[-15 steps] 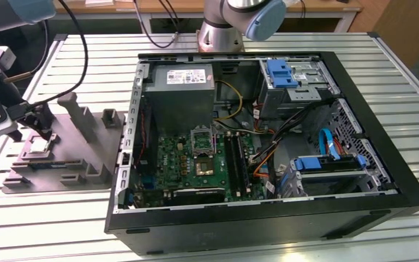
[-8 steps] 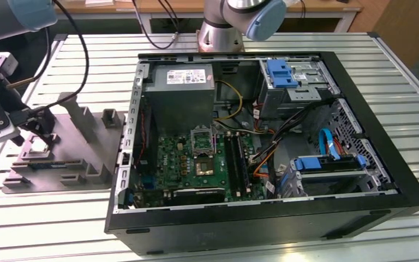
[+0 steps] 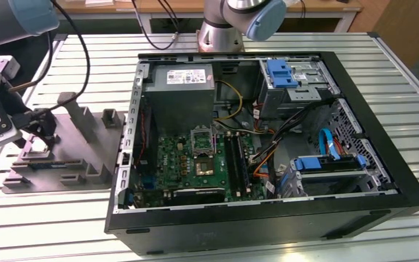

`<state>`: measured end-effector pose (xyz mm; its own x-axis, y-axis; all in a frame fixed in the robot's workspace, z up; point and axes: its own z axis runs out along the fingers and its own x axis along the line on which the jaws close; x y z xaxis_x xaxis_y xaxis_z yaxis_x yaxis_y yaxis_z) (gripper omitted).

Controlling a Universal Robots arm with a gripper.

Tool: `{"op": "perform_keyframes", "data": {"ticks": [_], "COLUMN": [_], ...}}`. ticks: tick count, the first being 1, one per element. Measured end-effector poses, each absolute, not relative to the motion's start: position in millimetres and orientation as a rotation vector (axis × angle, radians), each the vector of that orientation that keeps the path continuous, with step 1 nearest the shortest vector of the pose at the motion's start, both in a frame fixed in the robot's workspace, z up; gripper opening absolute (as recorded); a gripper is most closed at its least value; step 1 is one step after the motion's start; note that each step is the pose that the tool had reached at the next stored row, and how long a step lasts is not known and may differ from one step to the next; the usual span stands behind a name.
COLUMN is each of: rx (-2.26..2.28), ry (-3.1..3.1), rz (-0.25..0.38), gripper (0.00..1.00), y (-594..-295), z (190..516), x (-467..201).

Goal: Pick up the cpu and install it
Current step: 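Pick up the cpu and move it towards the insertion slot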

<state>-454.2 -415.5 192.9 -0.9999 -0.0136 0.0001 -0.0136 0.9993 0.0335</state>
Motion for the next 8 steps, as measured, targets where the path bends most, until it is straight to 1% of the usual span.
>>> {"op": "perform_keyframes", "data": {"ticks": [8], "rx": [0.017], "ry": [-3.141], "rz": [-0.053], "gripper": [0.65], "y": [-415.5], "z": [187.9], "x": [-454.3]}}
